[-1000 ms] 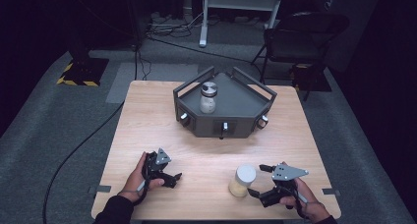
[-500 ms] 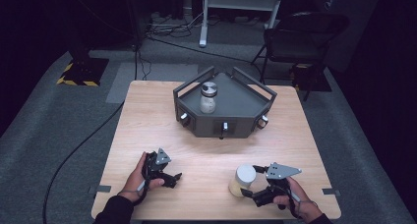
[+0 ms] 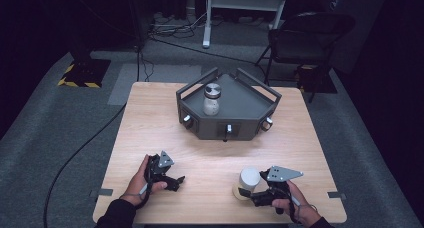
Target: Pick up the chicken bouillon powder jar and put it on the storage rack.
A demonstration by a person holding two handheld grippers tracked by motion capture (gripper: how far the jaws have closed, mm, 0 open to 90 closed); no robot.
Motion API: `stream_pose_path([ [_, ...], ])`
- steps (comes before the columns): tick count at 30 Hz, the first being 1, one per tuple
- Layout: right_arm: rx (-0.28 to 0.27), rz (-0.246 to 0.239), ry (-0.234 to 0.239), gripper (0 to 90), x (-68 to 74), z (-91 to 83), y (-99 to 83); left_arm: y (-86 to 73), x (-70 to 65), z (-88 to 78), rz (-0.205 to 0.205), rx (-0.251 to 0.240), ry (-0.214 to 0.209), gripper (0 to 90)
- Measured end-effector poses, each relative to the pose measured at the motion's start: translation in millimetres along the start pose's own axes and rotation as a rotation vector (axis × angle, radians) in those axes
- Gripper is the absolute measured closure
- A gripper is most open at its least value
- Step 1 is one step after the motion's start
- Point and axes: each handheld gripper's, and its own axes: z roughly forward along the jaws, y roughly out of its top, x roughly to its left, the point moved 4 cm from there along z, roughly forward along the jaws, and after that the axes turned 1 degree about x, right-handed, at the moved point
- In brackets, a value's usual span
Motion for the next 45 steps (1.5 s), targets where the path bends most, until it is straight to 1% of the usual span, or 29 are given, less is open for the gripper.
stream_pose_path([
  [2,0.000,0.011,-0.002,26.8,-0.3,-0.3,0.3,0.0,0.0,0.0,0.000,0.000,0.000,0.3],
  [5,0.005,-0.010,-0.014,28.9,2.2,-1.2,1.7,0.0,0.0,0.0,0.000,0.000,0.000,0.3],
  [6,0.005,-0.010,-0.014,28.9,2.2,-1.2,1.7,0.0,0.0,0.0,0.000,0.000,0.000,0.3],
  [7,0.007,-0.023,-0.023,29.7,3.8,-1.2,2.1,0.0,0.0,0.0,0.000,0.000,0.000,0.3],
  [11,0.001,-0.044,-0.041,31.1,7.9,-1.4,1.9,0.0,0.0,0.0,0.000,0.000,0.000,0.3],
  [14,-0.007,-0.050,-0.058,32.1,10.3,-1.5,1.4,0.0,0.0,0.0,0.000,0.000,0.000,0.3],
  [16,-0.014,-0.055,-0.077,32.6,12.8,-1.2,1.0,0.0,0.0,0.0,0.000,0.000,0.000,0.3],
  [19,-0.022,-0.043,-0.111,33.3,15.6,-1.4,1.2,0.1,0.0,0.0,0.000,0.000,0.000,0.3],
  [23,-0.026,-0.039,-0.160,33.8,19.3,-2.6,1.9,0.0,0.0,0.0,0.000,0.000,0.000,0.4],
  [32,-0.049,-0.021,-0.215,34.2,19.3,-10.2,6.1,0.0,0.0,0.0,0.000,0.000,0.000,0.4],
  [35,-0.067,-0.012,-0.239,34.3,19.9,-13.1,7.0,0.0,0.0,0.0,0.000,0.000,0.000,0.4],
  [37,-0.068,-0.017,-0.251,34.3,19.3,-15.8,9.2,0.0,0.0,0.0,0.000,0.000,0.000,0.3],
  [39,-0.074,-0.007,-0.265,34.3,19.2,-17.8,11.0,0.0,0.0,0.0,0.000,0.000,0.000,0.3],
  [45,-0.082,-0.003,-0.297,34.4,19.0,-22.2,18.5,0.0,0.0,0.0,0.000,0.000,0.000,0.4],
])
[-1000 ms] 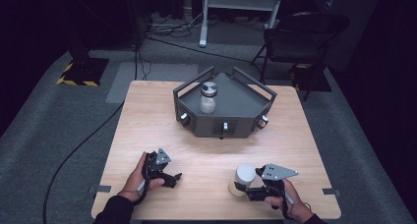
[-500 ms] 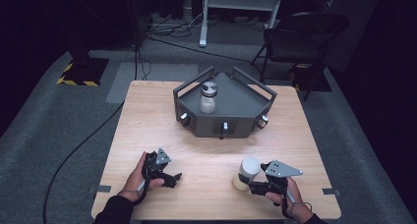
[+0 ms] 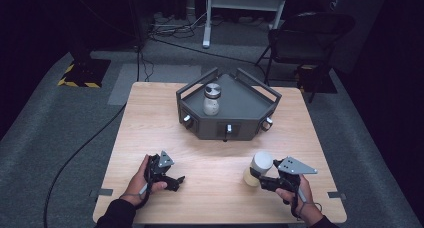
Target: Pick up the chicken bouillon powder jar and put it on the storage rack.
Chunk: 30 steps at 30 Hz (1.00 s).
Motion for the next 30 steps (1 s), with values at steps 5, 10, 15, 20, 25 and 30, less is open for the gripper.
stream_pose_path([
  [5,-0.004,0.003,-0.009,34.3,-3.1,-1.2,10.3,0.0,0.1,0.0,0.001,0.000,0.000,0.3],
  [10,-0.007,0.003,-0.032,34.3,-4.5,-0.7,22.9,-0.1,-0.2,0.0,-0.001,0.000,0.001,0.4],
  [15,-0.011,0.005,-0.054,34.3,-5.8,-0.1,38.6,-0.1,-0.1,0.0,0.000,0.000,0.001,0.3],
  [20,-0.022,0.005,-0.079,34.2,-7.1,-2.5,54.3,-0.1,-0.1,0.0,-0.001,-0.001,0.000,0.4],
  [25,-0.032,0.009,-0.109,34.2,-9.3,-6.3,70.5,-0.1,0.0,0.0,0.000,0.000,0.000,0.4],
  [30,-0.036,0.000,-0.127,34.2,-12.1,-7.5,82.7,-0.1,-0.1,-0.1,0.001,0.000,0.000,0.4],
])
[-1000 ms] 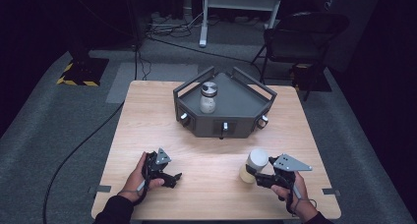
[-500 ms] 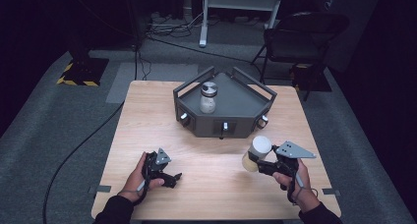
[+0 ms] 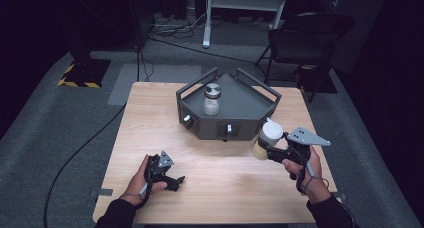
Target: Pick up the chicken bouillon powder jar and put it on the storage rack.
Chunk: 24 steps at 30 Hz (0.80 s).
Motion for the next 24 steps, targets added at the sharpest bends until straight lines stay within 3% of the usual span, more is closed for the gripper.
stream_pose_path([
  [24,-0.010,-0.034,-0.060,34.0,-3.5,18.6,44.3,-0.1,0.0,0.0,0.000,0.000,0.001,0.4],
])
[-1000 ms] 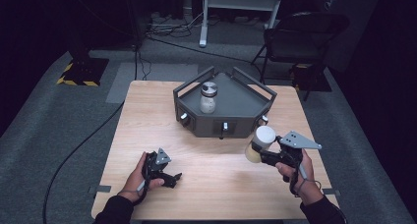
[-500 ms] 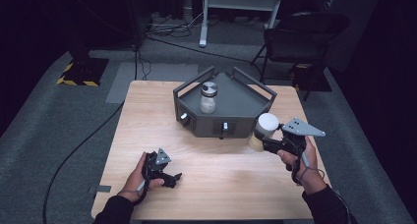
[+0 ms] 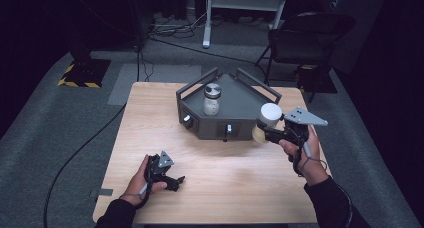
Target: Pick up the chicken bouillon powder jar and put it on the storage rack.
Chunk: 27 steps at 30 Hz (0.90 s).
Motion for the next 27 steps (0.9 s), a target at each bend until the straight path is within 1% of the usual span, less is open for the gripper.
stream_pose_path([
  [9,-0.019,-0.010,-0.022,34.0,-1.1,10.8,17.0,0.0,0.0,0.0,0.001,0.000,0.000,0.4],
  [18,-0.015,-0.012,-0.053,34.0,-7.0,30.4,29.9,0.0,0.1,0.0,0.000,0.000,-0.001,0.4],
  [22,-0.008,0.010,-0.062,34.0,-10.6,40.4,34.4,0.0,0.1,0.0,0.000,0.000,-0.001,0.4],
  [27,-0.013,0.003,-0.074,34.0,-10.3,51.9,41.2,0.1,0.2,0.0,0.001,0.000,-0.001,0.4],
])
